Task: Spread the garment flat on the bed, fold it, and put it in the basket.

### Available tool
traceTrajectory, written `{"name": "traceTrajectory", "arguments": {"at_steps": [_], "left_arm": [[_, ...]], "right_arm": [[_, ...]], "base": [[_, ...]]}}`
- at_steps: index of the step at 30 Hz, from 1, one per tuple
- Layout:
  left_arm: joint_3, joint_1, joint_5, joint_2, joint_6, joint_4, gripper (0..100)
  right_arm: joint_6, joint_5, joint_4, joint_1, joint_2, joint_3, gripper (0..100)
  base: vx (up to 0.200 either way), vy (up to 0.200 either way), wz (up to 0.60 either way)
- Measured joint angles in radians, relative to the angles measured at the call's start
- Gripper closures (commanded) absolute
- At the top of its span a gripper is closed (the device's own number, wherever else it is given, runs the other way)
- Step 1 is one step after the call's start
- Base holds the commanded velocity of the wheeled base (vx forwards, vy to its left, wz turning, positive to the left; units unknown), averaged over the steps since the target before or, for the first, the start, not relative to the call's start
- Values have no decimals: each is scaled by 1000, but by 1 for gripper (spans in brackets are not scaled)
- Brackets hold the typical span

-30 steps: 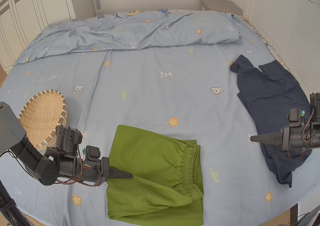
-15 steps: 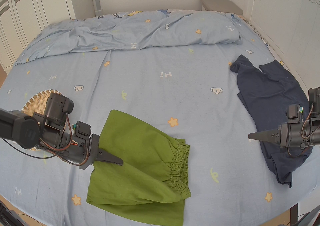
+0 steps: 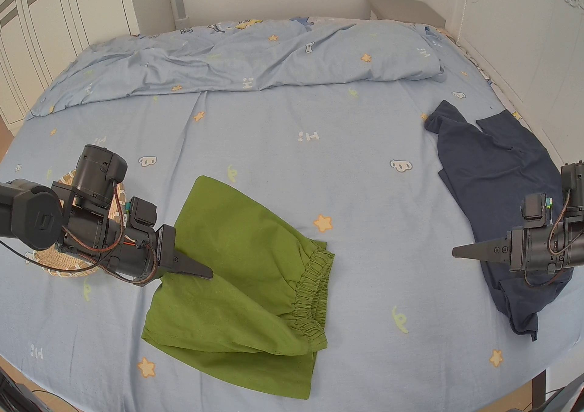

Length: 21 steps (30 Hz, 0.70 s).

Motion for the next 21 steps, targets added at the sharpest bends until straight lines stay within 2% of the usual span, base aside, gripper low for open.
{"name": "traceTrajectory", "arguments": {"at_steps": [19, 21], "left_arm": [[11, -21, 1, 0, 4, -1, 100], [13, -23, 2, -2, 10, -1, 100]], "right_arm": [[4, 0, -2, -1, -4, -1, 0], [4, 1, -3, -1, -4, 0, 0]], "base": [[0, 200, 0], [0, 0, 0]]}}
